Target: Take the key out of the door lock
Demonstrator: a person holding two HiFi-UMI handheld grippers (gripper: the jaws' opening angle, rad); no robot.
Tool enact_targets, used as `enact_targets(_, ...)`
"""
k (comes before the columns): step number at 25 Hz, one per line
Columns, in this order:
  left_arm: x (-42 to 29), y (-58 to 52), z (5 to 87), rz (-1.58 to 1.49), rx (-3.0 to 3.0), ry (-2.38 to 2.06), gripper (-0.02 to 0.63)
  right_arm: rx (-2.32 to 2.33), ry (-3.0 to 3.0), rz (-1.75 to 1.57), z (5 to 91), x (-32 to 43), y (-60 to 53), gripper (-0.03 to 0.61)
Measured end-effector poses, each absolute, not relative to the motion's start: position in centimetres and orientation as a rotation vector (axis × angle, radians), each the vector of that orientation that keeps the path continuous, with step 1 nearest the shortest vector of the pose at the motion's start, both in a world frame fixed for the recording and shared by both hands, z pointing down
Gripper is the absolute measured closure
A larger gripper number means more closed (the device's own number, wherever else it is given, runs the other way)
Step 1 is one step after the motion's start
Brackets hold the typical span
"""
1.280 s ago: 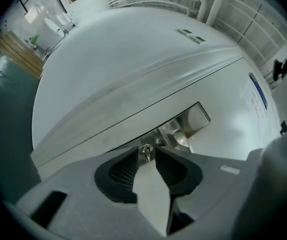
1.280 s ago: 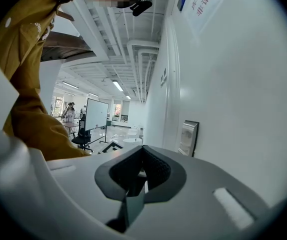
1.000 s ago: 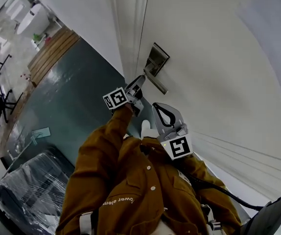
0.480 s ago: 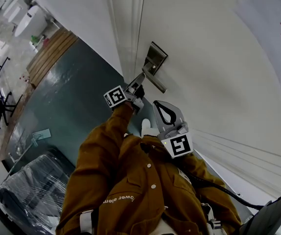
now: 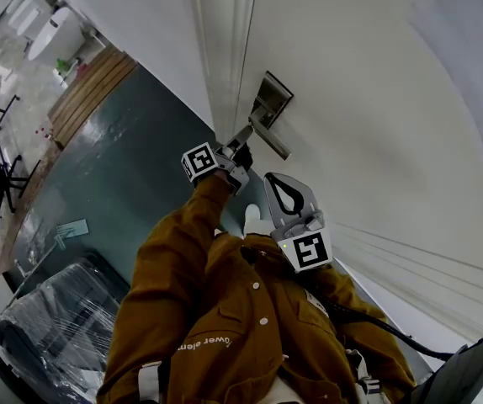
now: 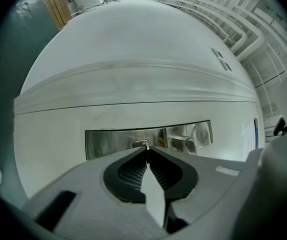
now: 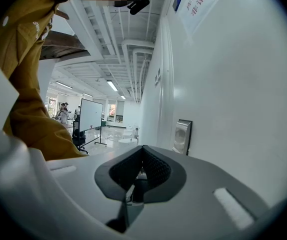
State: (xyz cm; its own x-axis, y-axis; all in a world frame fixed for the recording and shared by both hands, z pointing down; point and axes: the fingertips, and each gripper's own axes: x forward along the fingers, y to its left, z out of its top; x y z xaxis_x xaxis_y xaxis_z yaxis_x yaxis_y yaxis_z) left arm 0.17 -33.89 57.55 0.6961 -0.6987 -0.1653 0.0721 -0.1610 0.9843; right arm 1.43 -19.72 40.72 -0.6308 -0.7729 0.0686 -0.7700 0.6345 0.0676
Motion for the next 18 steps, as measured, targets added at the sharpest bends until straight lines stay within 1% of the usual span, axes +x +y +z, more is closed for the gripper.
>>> enact_targets(5,-0.03,-33.9,58.31,-0.663,1.642,-0.574,0.595,1.309,-2.753,-0.047,40.85,1.41,-19.63,0.572)
enact_targets(13,-0.1,-33.81,58.24,-0.635,1.709,-0.623,0.595,1.332,-2.738,-0.045,40.81,1.76,-19.38,0.572)
enact_targets(18,-0.37,-33.83,58.36,-0.505,1.829,-0.694,0.595,1.328,-2.744,-0.049,40.66,1.47,-19.31,0.572)
